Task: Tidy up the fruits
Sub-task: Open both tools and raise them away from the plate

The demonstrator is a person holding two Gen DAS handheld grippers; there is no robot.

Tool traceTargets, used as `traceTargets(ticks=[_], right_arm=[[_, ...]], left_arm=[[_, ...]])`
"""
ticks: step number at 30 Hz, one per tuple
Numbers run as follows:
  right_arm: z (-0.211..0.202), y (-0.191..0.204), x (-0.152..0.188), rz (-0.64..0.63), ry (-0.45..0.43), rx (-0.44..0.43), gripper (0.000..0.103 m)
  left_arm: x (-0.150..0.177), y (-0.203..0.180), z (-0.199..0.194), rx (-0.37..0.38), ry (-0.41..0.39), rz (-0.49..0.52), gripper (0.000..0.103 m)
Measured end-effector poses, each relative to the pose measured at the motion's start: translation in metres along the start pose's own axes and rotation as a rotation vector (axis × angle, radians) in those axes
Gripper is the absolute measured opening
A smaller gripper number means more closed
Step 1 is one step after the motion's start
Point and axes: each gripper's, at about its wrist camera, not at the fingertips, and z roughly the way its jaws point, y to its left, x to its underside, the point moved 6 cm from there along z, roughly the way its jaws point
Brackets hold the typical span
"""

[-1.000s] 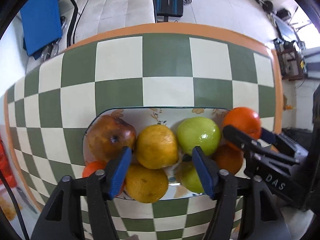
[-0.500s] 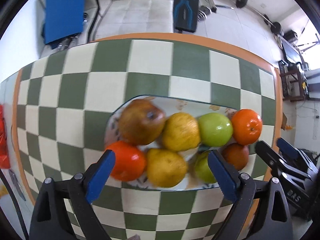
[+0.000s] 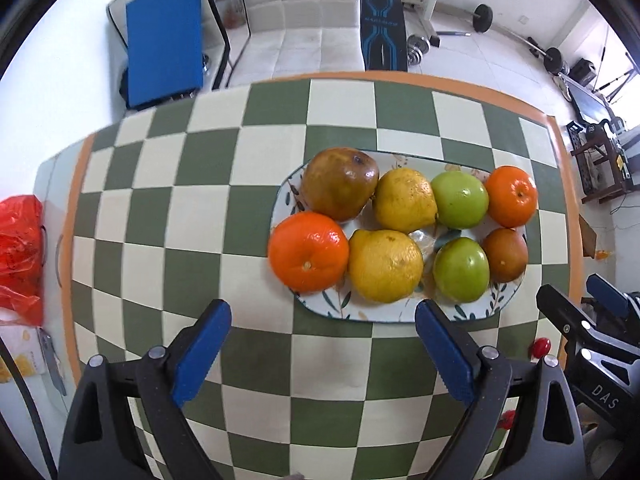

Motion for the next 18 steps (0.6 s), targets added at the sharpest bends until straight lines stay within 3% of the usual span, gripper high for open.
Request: traceTargets(ticks=[18], right_arm=[[-0.137,0.013,0.045,-0.022,-0.218,0.025,0.094]], left_arm=[[0.047,-0.005,-0.130,0.032,-0.281,0.035,0.094]])
